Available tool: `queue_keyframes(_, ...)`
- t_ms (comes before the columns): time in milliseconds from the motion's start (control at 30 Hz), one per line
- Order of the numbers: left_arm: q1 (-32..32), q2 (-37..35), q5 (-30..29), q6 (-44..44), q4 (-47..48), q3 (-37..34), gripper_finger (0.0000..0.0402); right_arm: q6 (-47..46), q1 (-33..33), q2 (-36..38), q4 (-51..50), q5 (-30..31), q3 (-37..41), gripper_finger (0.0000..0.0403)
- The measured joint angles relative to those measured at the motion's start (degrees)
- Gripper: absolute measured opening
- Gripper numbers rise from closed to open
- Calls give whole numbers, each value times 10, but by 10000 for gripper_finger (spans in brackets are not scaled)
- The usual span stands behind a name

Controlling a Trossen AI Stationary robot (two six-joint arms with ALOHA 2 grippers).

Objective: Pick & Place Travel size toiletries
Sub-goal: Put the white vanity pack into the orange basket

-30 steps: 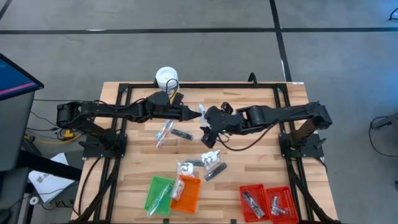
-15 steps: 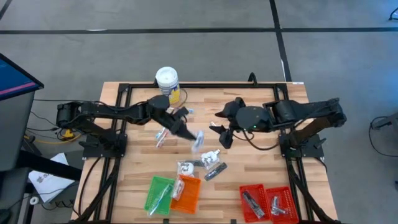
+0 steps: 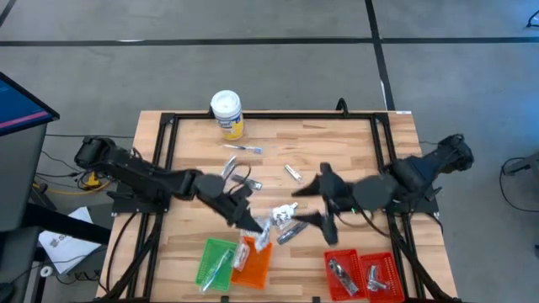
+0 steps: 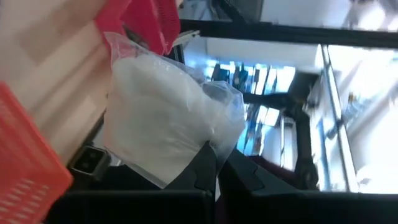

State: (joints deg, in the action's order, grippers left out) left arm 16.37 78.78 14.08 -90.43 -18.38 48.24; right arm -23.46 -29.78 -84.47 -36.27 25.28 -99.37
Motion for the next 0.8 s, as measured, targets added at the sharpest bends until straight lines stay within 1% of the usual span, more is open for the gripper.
queue_keyframes(67,29,0,-31,-24,13,6,0,24,-27,1,22,-1,0,260)
queue_keyframes(133,50,0,-44,-43,63,21,0,42,-50,1,51,1,19,260)
queue_keyframes(200,68,0,-61,-59,142,41,0,33,-60,4,97,-9,61,260)
queue_keyframes(267,84,0,-73,-74,212,62,0,14,-59,19,154,-46,121,260)
queue_keyframes(333,96,0,-79,-87,267,80,0,5,-54,55,264,-73,194,260)
queue_keyframes(400,104,-1,-81,-101,312,87,0,-2,-52,97,387,-82,273,260)
queue_keyframes(533,112,-1,-96,-126,350,89,0,-48,-44,146,613,-91,423,260)
queue_keyframes(633,113,0,-106,-132,366,89,0,-60,-44,169,734,-88,497,260)
queue_keyframes(700,112,0,-112,-132,375,89,0,-66,-45,176,789,-82,524,260)
queue_keyframes(800,112,0,-112,-130,367,89,0,-66,-49,169,821,-84,536,260)
